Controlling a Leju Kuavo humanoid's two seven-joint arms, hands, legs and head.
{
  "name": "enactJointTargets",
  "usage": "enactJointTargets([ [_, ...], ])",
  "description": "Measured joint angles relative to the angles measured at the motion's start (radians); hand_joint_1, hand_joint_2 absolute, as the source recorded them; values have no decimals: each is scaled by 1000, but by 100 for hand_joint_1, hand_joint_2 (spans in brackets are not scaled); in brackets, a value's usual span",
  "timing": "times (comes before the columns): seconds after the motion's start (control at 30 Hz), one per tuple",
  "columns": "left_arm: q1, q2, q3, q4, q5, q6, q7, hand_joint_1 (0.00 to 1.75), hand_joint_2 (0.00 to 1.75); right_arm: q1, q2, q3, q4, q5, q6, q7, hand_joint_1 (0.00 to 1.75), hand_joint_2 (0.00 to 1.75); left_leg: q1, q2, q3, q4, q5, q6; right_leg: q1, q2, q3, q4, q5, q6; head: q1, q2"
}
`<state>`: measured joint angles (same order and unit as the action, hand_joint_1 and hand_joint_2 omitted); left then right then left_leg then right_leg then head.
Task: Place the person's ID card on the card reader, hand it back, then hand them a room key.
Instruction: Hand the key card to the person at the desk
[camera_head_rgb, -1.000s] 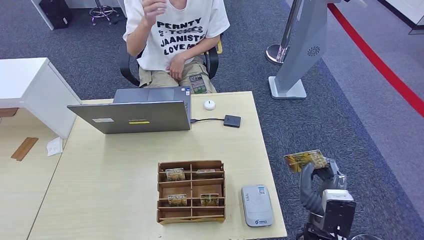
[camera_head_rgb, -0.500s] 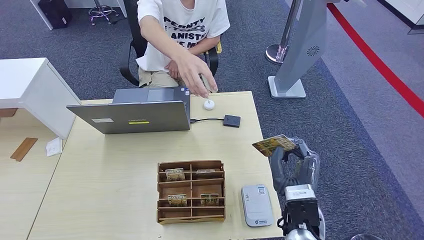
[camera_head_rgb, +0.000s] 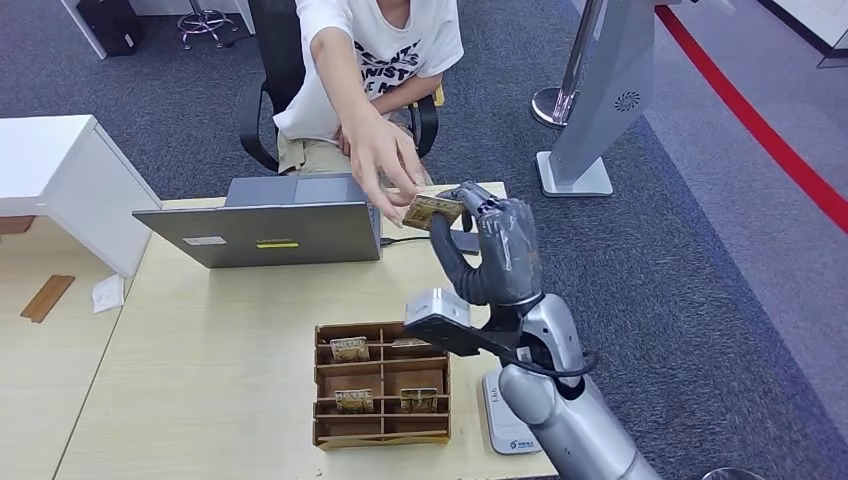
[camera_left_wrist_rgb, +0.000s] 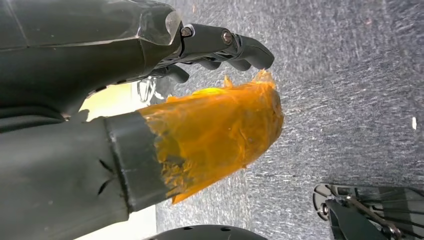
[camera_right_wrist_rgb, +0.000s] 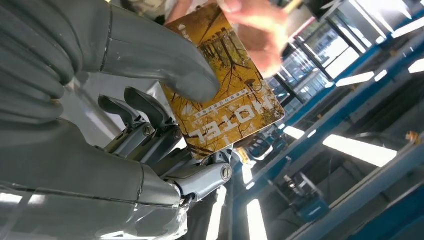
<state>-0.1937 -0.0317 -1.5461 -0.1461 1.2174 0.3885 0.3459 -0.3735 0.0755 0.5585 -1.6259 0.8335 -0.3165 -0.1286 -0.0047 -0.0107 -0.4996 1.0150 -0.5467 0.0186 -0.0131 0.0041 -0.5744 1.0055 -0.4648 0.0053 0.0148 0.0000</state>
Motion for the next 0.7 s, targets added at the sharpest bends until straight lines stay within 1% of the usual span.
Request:
enactJointTargets([
  [0.07,-6,0,0,0,-12,-4,5,0,0,-42,0,31,53,52,6,23,175,175,0,0,0,0,0,0,0,0,0,0,0,0,0,0],
  [0.23,-11,0,0,0,-21,-10,12,0,0,-112,0,93,175,126,4,59,175,175,0,0,0,0,0,0,0,0,0,0,0,0,0,0],
  [0.27,-12,0,0,0,-21,-10,12,0,0,-120,0,102,191,139,1,63,167,175,0,0,0,0,0,0,0,0,0,0,0,0,0,0],
  [0.37,-12,0,0,0,-21,-10,12,0,0,-136,0,128,232,169,-10,71,39,175,0,-1,0,0,0,0,0,-1,0,0,0,0,0,0],
  [0.4,-13,0,0,0,-21,-10,12,0,0,-139,0,134,241,175,-14,72,3,175,0,-1,0,0,0,0,0,-1,0,0,0,0,0,0],
  [0.43,-13,0,0,0,-20,-10,12,0,0,-140,1,139,249,179,-15,74,0,175,0,-1,0,0,0,0,0,-1,0,0,0,0,0,0],
  [0.7,-12,0,0,0,-10,-10,12,0,0,-140,6,182,294,198,-27,79,0,175,0,-1,-1,0,0,0,0,-1,-1,0,0,0,0,0],
])
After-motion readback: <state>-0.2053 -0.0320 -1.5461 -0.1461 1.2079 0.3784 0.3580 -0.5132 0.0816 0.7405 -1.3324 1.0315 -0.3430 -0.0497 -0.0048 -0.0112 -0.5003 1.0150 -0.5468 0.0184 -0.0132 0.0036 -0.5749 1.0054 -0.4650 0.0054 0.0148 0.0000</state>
